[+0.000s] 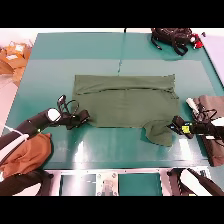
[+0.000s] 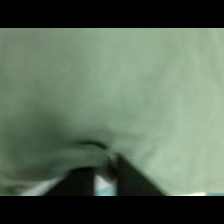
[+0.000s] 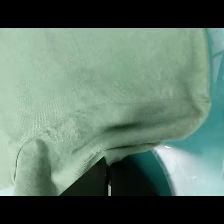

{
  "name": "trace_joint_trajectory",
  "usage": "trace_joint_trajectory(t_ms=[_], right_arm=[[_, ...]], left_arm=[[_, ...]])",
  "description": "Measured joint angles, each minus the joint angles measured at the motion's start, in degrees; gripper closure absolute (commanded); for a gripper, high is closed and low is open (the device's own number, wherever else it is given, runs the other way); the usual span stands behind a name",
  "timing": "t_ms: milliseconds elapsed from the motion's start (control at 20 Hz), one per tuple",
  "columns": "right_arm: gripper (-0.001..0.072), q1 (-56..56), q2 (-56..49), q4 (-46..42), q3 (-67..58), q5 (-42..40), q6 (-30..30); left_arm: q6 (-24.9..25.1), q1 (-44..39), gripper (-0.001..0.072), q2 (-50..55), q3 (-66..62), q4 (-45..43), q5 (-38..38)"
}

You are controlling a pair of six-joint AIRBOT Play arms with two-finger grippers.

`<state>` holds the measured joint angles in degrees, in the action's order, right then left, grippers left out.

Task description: Fold the shirts.

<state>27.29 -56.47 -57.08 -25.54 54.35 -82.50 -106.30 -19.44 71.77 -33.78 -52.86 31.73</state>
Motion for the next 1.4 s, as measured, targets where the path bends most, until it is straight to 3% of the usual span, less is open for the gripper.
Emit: trace_joint_trajectory(t_ms=[150,300,550,750,1050,1400], right_arm=[[0.0692,0.0,0.0,0.0,-0.2,-0.3,0.2],[0.0692,0.0,0.1,-2.2,-1.3,1.1,-0.4],[0.0692,0.1,3.7,-12.5,-3.5,9.1,-7.1],[0.0693,0.1,9.1,-18.0,-4.7,16.2,-10.5],[0.0692,0.0,12.7,-15.5,-13.7,19.8,-11.0],[0.0692,-2.6,-1.4,-5.8,-25.9,12.2,-7.1]], left_arm=[[1.5,0.0,0.0685,0.8,-3.0,-2.6,4.2],[2.2,0.0,0.0685,0.5,-6.5,-8.6,14.5],[2.7,0.0,0.0685,-2.1,-10.8,-18.1,30.8],[3.3,0.0,0.0685,-3.7,-12.5,-22.6,37.6],[7.3,0.0,0.0685,-4.0,-19.8,-24.8,40.5],[10.8,0.0,0.0684,6.2,-36.3,-27.5,38.3]])
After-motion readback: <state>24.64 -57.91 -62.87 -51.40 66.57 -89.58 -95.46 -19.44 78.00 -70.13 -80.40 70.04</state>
